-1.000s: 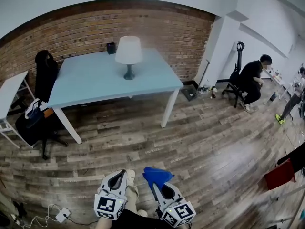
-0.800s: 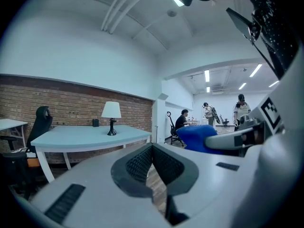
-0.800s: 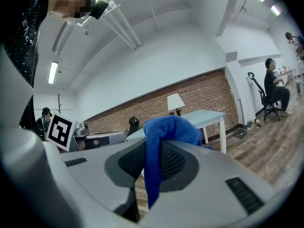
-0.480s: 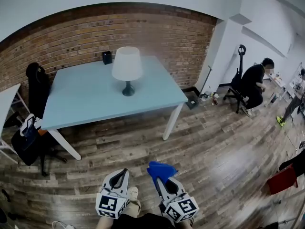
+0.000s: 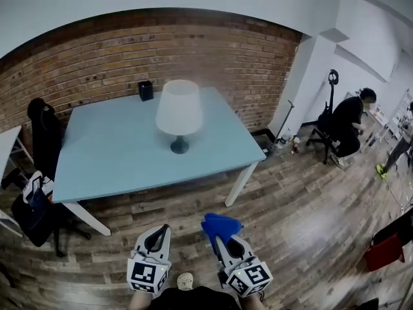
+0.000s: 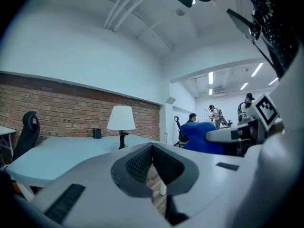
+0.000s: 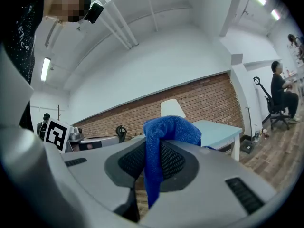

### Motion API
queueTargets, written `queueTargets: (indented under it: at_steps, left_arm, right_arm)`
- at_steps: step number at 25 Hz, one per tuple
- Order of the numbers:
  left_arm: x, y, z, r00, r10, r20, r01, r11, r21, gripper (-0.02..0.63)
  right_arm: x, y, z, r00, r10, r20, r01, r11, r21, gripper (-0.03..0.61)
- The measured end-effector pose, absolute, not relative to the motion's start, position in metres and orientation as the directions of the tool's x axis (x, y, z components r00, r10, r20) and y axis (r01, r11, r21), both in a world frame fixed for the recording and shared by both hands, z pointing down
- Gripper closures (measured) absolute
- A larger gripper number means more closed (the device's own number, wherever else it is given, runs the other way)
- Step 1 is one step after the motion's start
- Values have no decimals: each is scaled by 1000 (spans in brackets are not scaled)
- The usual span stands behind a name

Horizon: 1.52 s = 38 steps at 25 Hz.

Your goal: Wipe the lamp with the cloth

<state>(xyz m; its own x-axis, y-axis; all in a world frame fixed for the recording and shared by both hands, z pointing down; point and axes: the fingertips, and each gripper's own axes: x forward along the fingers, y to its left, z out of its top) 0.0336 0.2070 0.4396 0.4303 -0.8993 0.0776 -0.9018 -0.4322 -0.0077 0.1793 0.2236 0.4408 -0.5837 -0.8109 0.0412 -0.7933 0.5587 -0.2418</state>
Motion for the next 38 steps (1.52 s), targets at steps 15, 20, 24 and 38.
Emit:
queueTargets:
  at_steps: [15,20,24,38]
  left_arm:
    - [24,149,451,450,-889,85,-893,-450,26,606]
    - [9,120,460,431,-897,100,-902,-430,34,604]
    - [1,80,457,427,-899,97,-904,-426,22,606]
    - [-59,-114,401,340,-940,0,-940,-340,-23,605]
  right_arm:
    - [160,161,456,-592,-802,74,-786,554,-275,517]
    - [144,131,466,-609,-789,81,-774,569,-279,517]
    - [133,89,468,-623,-778,77,-760,580,-293,516]
    - [97,-103,360,-766,-605,-218,-580,796,-172,517]
